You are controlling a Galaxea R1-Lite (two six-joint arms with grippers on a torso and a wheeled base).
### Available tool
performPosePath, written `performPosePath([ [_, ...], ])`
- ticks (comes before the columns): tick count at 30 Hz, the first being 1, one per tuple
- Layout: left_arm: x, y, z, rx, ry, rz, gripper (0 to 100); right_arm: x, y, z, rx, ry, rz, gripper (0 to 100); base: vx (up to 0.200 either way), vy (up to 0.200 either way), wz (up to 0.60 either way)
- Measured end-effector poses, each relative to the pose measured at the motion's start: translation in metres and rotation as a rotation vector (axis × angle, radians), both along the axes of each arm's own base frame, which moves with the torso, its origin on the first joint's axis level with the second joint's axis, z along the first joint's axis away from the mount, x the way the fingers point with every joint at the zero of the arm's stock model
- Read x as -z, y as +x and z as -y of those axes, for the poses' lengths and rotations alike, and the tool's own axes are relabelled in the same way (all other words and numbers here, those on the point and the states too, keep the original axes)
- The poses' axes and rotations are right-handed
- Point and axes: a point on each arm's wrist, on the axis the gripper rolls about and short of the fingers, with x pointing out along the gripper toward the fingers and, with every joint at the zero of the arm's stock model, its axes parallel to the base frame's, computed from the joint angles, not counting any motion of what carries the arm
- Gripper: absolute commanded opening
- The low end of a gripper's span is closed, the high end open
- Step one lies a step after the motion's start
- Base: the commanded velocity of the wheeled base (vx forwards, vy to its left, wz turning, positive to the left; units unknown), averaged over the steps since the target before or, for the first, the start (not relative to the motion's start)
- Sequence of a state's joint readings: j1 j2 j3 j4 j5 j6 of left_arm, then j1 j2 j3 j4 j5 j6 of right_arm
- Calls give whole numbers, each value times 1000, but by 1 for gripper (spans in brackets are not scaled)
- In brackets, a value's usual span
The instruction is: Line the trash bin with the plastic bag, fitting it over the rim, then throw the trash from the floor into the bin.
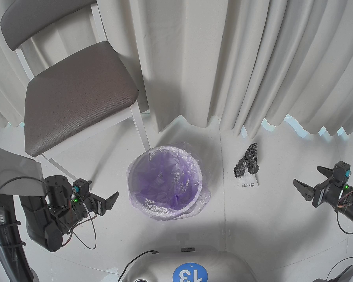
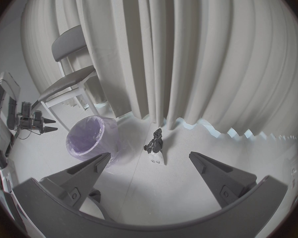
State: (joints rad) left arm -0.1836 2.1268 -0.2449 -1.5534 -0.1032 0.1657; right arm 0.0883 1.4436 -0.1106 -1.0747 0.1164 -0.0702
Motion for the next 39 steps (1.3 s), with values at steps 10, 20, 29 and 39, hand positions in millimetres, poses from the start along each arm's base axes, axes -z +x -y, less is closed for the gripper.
performPosePath([
  [10, -74, -59, 18, 113, -56, 233, 100, -13, -42, 7, 144, 84, 99, 100, 0, 0, 0],
  [20, -121, -86, 14, 140, -84, 326, 100, -64, -40, 8, 144, 41, 316, 100, 0, 0, 0],
  [29, -179, -100, 9, 143, -72, 279, 100, -115, -31, 4, 112, -134, 441, 100, 0, 0, 0],
  [39, -263, -119, -8, 64, -88, 471, 100, -155, -28, -7, 0, -190, 562, 100, 0, 0, 0],
])
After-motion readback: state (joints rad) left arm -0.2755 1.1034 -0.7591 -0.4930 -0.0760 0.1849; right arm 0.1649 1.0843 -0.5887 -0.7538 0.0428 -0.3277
